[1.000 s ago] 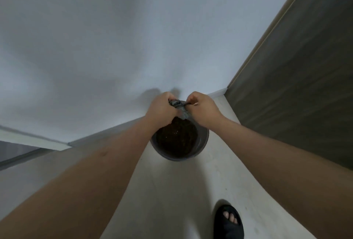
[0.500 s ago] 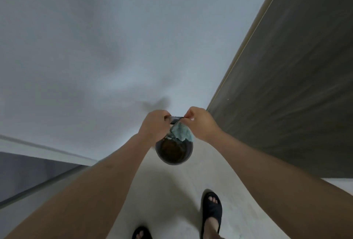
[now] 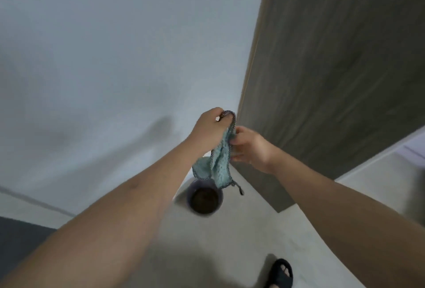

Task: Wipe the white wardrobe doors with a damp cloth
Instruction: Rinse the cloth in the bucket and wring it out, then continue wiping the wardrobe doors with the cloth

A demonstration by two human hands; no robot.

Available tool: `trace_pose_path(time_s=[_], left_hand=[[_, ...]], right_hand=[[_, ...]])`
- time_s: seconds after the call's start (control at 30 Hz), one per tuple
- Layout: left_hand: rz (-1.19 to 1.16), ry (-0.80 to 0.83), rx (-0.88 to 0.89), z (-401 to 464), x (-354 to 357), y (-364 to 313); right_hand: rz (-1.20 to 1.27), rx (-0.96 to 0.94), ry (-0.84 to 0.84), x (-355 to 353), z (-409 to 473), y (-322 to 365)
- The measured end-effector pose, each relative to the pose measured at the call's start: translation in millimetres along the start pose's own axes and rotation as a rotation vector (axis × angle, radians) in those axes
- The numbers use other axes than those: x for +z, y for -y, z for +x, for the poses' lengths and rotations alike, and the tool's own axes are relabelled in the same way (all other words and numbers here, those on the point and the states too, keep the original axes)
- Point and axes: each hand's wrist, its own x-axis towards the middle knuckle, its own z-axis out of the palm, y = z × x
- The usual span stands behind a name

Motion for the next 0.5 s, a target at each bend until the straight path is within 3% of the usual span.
trace_pose_path(time_s=[0.1, 0.17, 0.23, 0.33, 0.5], left_hand=[[0.092, 0.054, 0.083, -5.1, 13.9, -51.5], [0.113, 0.069, 0.081, -9.2, 25.7, -80.0], [0.088, 0.128, 0.053, -13.8, 42.8, -108.1], [-0.051, 0.280, -0.008, -19.9, 88.9, -154.6], [-0.437, 0.423, -0.103, -30.8, 200.3, -204.9]], right_hand=[[-0.105, -0.063, 0.016, -13.5, -35.9, 18.5], [-0.092, -0.077, -0.048, -34.2, -60.4, 29.8], [-0.060, -0.063, -0.004, -60.1, -88.5, 38.4], [-0.110, -0.048, 0.010, -104.2, -138.3, 38.9], [0.135, -0.080, -0.210, -207.4, -235.4, 34.9]])
